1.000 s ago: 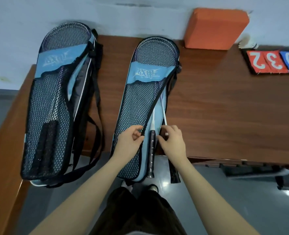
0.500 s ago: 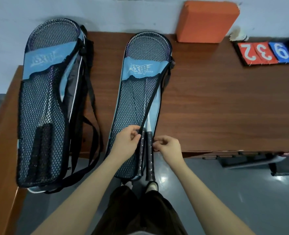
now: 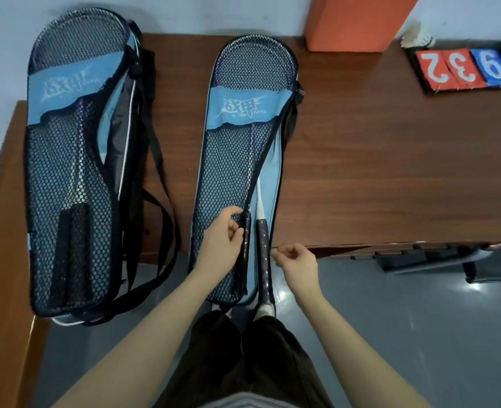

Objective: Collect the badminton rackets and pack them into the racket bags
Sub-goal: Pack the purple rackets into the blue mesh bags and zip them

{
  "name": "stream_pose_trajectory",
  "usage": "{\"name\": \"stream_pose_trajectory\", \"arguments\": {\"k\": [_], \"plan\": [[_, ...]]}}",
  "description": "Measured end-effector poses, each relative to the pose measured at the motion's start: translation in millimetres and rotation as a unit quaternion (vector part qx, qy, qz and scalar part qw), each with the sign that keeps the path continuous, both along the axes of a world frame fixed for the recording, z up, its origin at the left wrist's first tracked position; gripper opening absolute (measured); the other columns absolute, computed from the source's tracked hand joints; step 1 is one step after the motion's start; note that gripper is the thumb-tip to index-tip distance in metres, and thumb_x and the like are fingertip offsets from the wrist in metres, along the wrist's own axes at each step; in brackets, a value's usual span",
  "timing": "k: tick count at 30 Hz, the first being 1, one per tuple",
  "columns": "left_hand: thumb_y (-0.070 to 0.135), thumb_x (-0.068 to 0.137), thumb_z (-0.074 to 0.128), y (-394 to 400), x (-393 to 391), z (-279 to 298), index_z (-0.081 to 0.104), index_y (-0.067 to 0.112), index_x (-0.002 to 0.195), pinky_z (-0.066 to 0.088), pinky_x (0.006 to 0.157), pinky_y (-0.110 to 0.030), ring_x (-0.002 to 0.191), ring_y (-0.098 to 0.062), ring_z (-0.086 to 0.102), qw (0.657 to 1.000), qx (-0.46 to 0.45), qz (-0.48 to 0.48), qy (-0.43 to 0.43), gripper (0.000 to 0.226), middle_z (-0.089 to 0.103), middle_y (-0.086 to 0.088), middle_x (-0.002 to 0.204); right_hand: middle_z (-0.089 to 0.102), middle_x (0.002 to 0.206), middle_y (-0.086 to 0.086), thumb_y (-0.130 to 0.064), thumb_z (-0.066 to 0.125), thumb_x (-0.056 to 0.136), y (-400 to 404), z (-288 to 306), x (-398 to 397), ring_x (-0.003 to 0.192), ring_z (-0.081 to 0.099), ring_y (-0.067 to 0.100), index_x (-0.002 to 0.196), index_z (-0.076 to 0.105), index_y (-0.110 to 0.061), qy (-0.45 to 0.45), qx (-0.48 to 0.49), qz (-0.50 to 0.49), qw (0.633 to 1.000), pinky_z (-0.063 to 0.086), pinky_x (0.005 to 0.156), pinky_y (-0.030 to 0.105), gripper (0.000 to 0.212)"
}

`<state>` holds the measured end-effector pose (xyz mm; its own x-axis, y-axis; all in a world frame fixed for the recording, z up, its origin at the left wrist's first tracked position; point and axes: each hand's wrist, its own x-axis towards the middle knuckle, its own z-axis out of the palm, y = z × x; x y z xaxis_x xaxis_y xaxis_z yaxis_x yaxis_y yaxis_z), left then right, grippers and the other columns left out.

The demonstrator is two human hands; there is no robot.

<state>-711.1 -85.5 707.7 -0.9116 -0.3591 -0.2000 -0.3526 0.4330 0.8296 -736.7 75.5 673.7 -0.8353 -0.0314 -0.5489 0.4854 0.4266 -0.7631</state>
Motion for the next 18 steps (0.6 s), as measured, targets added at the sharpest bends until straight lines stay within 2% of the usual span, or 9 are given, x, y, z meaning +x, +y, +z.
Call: {"name": "stream_pose_trajectory", "arguments": {"k": [3,6,9,11,15,18], "plan": [[0.002,0.090,0.050,-1.2,3.1,-2.3,0.057,0.021,0.118,0.042,0.071,-0.014,0.073,-0.004,0.049,0.998,-0.033,-0.045,0.038,0.035,0.049,0.005,0.080,0.070,0.086,0.007,-0.017,0.066,0.086,0.9,-5.1,9.2,0.084,0.062,0.023,0.087,0.069,-0.007,-0.134,-0.135,-0.066,0.980,0.047,0.076,0.029,0.011],[0.000,0.090,0.051,-5.5,6.1,-3.8,0.065,0.011,0.111,0.037,0.073,-0.005,0.076,0.003,0.050,0.997,-0.029,-0.048,0.057,0.028,0.051,0.008,0.087,0.067,0.099,0.016,-0.017,0.071,0.079,-0.1,-4.1,8.2,0.086,0.054,0.028,0.094,0.071,-0.005,-0.201,-0.249,-0.057,0.946,0.039,0.084,0.040,0.019],[0.000,0.090,0.052,-4.4,6.8,1.0,0.067,0.008,0.108,0.038,0.072,-0.005,0.076,0.002,0.051,0.997,-0.015,-0.054,0.062,0.025,0.052,0.004,0.089,0.061,0.082,0.012,-0.015,0.082,0.065,-4.7,7.5,2.9,0.072,0.046,0.023,0.069,0.070,-0.013,-0.214,-0.292,-0.040,0.931,0.036,0.072,0.035,0.013],[0.001,0.090,0.052,-4.1,7.7,7.4,0.066,0.010,0.111,0.037,0.074,-0.004,0.079,0.003,0.051,0.995,-0.015,-0.070,0.072,0.026,0.053,0.002,0.092,0.060,0.069,0.006,-0.008,0.078,0.068,-6.6,14.5,-2.8,0.061,0.046,0.018,0.055,0.064,-0.019,-0.196,-0.290,-0.028,0.936,0.035,0.063,0.028,0.022],[0.004,0.091,0.053,-1.3,9.0,19.8,0.063,0.011,0.116,0.037,0.078,-0.006,0.086,-0.002,0.052,0.994,-0.009,-0.094,0.062,0.028,0.053,-0.001,0.101,0.064,0.075,0.009,-0.008,0.079,0.064,-5.7,30.0,-12.5,0.065,0.049,0.020,0.069,0.067,-0.013,-0.159,-0.292,-0.002,0.943,0.036,0.066,0.029,0.014],[0.017,0.088,0.060,6.3,14.7,27.9,0.055,0.013,0.126,0.040,0.083,-0.014,0.093,0.000,0.048,0.991,0.014,-0.130,0.027,0.038,0.045,0.003,0.111,0.066,0.071,0.006,-0.004,0.072,0.073,-1.4,39.9,-18.8,0.061,0.053,0.018,0.072,0.067,-0.011,-0.142,-0.309,-0.023,0.940,0.039,0.064,0.028,0.008]]}}
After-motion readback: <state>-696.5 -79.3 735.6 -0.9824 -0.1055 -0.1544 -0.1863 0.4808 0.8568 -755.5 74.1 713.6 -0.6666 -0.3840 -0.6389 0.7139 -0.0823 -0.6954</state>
